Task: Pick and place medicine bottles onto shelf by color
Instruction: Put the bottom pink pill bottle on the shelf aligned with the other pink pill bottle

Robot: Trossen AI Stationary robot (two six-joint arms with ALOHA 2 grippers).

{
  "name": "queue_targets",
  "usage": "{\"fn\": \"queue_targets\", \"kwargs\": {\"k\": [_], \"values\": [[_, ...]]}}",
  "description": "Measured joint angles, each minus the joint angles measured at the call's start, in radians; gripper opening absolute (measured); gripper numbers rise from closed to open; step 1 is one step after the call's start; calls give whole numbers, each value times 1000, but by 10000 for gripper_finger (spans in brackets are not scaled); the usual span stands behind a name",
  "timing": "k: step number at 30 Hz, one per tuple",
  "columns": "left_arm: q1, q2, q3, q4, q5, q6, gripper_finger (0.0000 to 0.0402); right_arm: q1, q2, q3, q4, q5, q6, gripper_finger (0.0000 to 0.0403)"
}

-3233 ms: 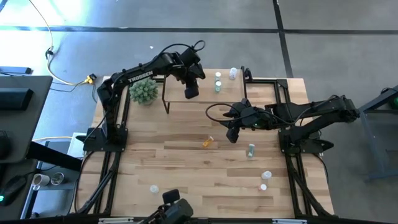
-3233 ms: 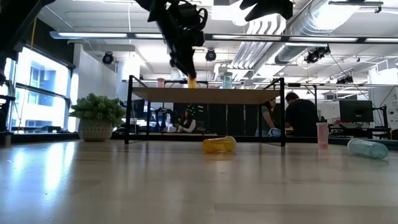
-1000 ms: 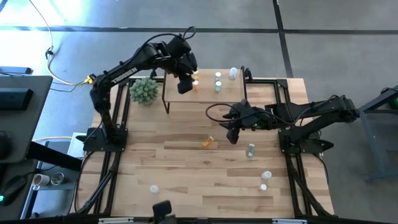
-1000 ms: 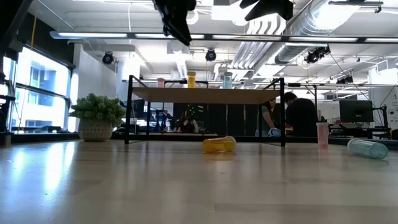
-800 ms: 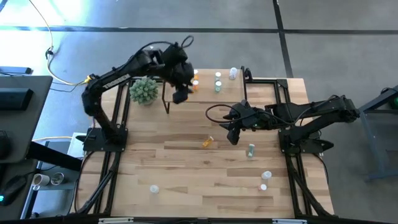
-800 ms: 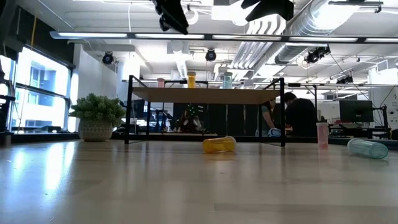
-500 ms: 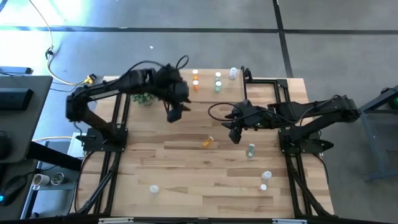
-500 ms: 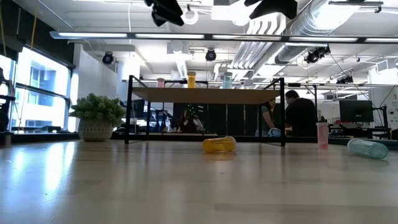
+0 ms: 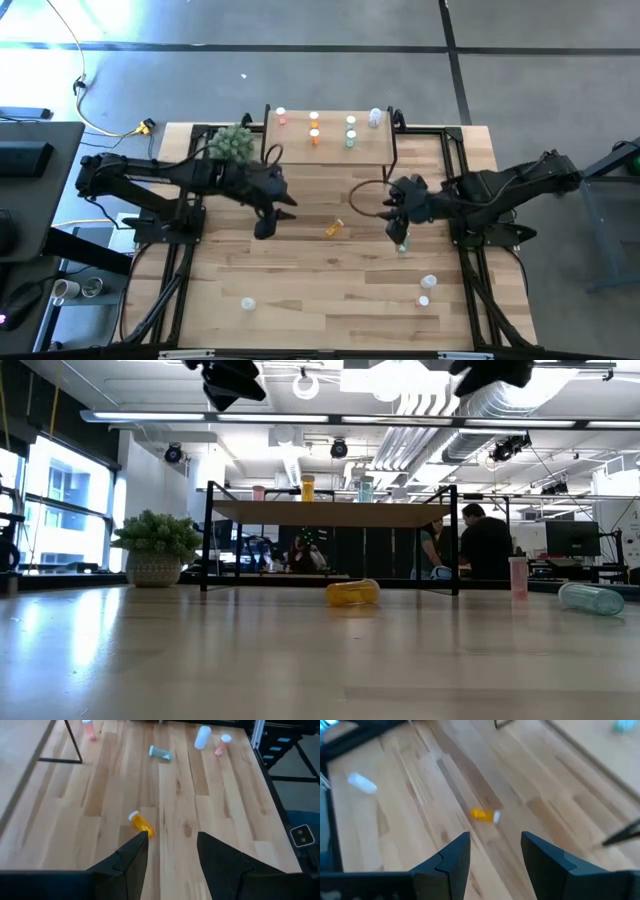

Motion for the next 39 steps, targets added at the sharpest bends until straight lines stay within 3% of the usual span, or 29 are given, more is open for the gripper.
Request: {"fn": "queue_targets", "kwargs": {"k": [11,17,30,39], "values": [[-187,-4,-49,64,-152,-82,161,253,2,-115,-79,36,416,165],[-249,-4,-49,90,-162,-93,161,405,2,-193,-68,51,675,165],[-271,-4,-49,90,-175,-90,161,717,101,-234,60,149,1107,165],[-271,-4,-49,90,-179,-90,161,818,239,-234,156,142,1339,165]]}}
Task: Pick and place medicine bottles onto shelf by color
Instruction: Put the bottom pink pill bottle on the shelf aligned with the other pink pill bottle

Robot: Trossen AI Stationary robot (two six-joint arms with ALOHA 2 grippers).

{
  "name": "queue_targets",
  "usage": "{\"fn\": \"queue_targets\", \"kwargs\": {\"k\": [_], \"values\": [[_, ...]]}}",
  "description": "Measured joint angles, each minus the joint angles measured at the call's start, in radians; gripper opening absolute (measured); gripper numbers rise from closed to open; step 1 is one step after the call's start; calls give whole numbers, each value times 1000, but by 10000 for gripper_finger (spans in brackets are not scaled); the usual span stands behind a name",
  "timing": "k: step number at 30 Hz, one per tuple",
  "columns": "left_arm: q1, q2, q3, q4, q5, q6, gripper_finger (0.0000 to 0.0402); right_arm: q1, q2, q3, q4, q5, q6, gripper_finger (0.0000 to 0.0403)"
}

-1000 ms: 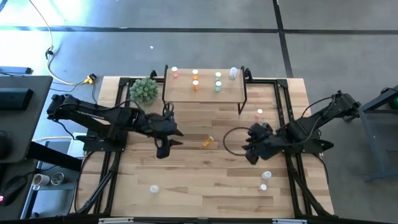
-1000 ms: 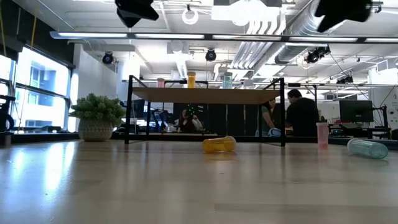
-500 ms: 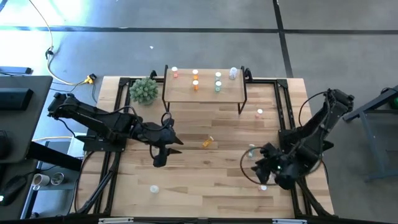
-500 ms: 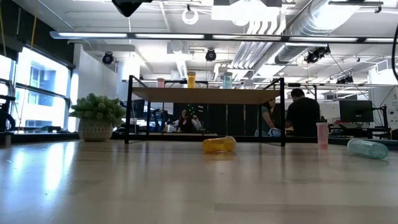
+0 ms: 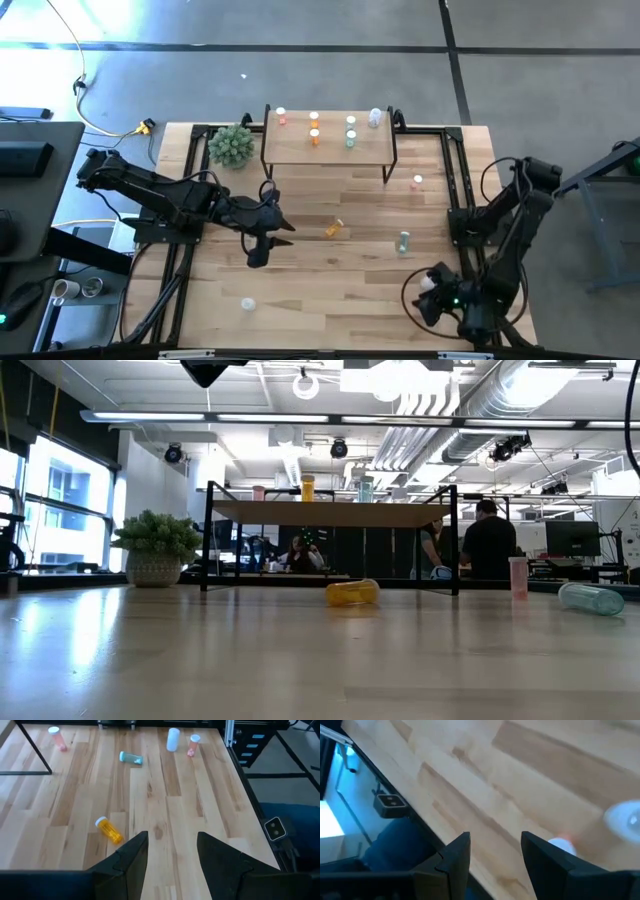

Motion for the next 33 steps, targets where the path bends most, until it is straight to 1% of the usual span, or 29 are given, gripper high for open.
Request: {"fn": "queue_targets", "kwargs": {"k": [6,15,19,23,25,29,33], "values": [[0,0,0,0,-29,25,161,4,16,2,97,12,7,165],[0,0,0,0,-44,27,161,4,17,2,237,22,-15,165],[0,0,0,0,-44,27,161,4,17,2,341,110,-120,165],[0,0,0,0,-49,27,161,3,17,2,474,208,-292,165],[0,0,0,0,-49,27,161,3,17,4,521,236,-371,165],[0,0,0,0,-50,27,161,3,17,72,473,273,-491,165],[0,0,0,0,-51,28,161,3,17,169,342,333,-627,165]]}}
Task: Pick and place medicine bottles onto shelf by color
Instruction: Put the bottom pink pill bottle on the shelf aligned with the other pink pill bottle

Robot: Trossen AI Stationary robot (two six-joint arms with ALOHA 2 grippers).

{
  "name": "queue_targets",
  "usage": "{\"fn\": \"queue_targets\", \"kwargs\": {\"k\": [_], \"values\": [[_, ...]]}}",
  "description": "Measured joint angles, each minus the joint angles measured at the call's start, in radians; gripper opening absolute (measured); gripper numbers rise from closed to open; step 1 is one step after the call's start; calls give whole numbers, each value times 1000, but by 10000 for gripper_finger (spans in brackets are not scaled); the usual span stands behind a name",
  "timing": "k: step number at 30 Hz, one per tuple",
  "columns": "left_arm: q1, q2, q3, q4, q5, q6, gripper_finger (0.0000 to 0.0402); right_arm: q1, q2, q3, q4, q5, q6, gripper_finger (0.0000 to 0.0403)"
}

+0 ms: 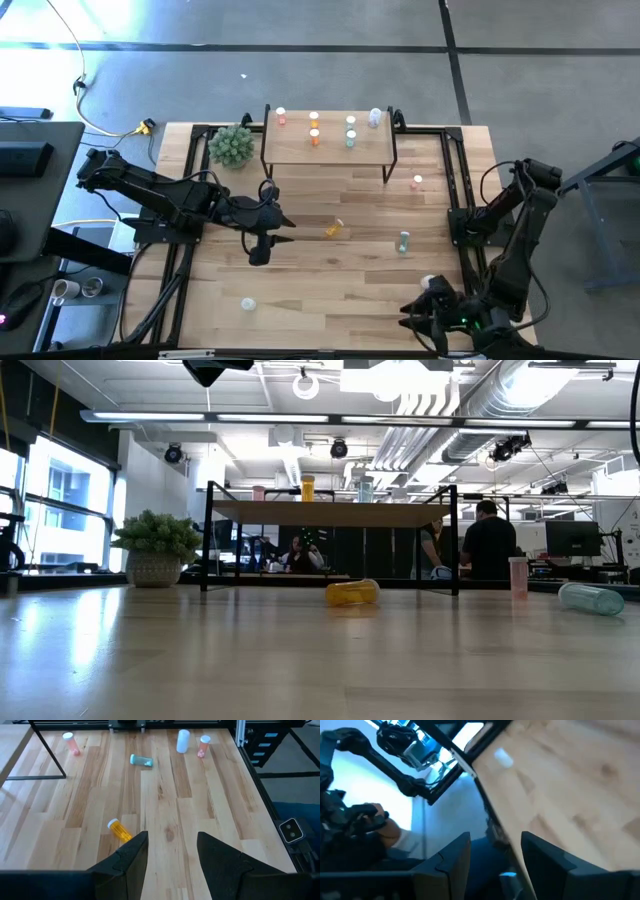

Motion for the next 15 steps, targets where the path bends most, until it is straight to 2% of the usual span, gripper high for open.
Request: {"fn": "queue_targets", "kwargs": {"k": [3,6,15], "values": [[1,0,0,3,0,30,161,-6,0,58,-124,16,-60,165],[1,0,0,13,0,42,161,-19,0,106,-250,-17,-84,165],[1,0,0,16,0,41,161,-86,0,145,-542,-302,-84,165]]}}
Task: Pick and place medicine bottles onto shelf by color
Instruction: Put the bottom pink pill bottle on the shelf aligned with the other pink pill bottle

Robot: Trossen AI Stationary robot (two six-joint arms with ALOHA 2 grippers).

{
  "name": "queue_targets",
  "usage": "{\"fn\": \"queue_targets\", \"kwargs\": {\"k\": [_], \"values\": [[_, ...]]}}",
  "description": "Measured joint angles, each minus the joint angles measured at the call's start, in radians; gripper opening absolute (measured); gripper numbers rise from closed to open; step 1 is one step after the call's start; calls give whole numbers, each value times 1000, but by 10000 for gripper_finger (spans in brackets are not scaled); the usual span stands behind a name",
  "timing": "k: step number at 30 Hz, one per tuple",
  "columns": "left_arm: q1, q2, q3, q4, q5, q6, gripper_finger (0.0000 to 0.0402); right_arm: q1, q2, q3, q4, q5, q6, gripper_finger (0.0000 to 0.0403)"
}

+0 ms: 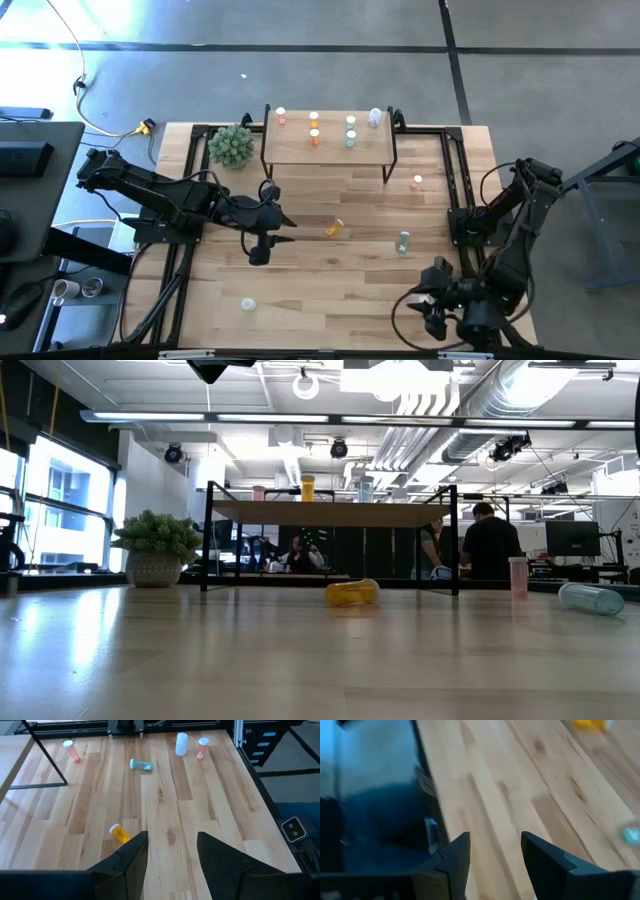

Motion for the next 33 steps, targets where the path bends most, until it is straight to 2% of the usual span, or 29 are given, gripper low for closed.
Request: {"fn": "queue_targets", "kwargs": {"k": [6,8,14,19,27,33], "values": [[0,0,0,0,0,-31,161,-52,0,-1,-34,-187,25,165],[0,0,0,0,1,-43,161,-61,0,-2,-35,-218,43,165],[0,0,0,0,-12,-43,161,-23,1,-2,-40,-150,77,165],[0,0,0,0,-23,-43,161,44,9,-2,-93,-108,208,162],[2,0,0,1,-26,-43,161,139,96,-3,-131,-111,405,132],[22,0,0,4,-26,-43,161,179,158,-3,-117,-112,524,129]]}}
